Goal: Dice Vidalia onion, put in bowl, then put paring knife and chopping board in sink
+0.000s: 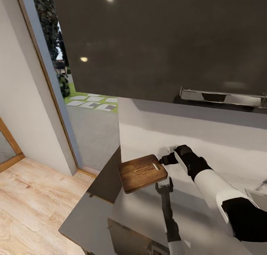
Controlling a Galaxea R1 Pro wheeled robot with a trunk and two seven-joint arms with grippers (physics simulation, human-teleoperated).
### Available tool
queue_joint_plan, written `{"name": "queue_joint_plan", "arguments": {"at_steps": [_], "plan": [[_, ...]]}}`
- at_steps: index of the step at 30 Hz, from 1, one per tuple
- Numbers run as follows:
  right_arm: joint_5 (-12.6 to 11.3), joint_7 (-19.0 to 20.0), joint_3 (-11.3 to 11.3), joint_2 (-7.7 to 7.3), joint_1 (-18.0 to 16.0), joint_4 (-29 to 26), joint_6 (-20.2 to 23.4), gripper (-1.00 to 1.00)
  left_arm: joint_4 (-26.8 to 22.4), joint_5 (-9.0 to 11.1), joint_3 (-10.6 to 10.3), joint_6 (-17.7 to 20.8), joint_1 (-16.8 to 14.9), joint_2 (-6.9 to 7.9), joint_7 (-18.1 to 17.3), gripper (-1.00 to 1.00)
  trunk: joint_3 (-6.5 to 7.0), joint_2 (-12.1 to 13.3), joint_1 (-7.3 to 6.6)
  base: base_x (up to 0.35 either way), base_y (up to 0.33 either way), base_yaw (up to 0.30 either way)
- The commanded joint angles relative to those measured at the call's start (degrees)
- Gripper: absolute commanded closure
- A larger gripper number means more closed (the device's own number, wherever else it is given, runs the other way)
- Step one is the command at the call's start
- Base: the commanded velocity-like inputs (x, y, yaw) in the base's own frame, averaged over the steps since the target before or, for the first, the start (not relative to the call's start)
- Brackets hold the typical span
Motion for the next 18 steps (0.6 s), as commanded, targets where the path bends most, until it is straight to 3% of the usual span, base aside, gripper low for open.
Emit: {"name": "queue_joint_plan", "arguments": {"at_steps": [1,7,18], "plan": [[-0.19,0.05,0.39,-0.08,-0.05,-0.08,0.24,-1.0,-0.07,0.07,-0.01,-0.09,0.01,-0.01,0.0,-1.0,-0.13,-0.11,0.03,0.0,0.0,0.0],[-0.14,-0.01,0.4,-0.08,-0.05,-0.08,-0.41,-1.0,-0.07,0.07,-0.01,-0.1,0.01,-0.03,-0.03,-1.0,-0.14,-0.11,0.03,0.0,0.0,0.0],[-0.18,-0.8,0.39,-0.08,-0.05,0.85,-5.3,-1.0,-0.07,0.07,-0.01,-0.11,0.01,-0.09,-0.04,-1.0,-0.14,-0.11,0.03,0.0,0.0,0.0]]}}
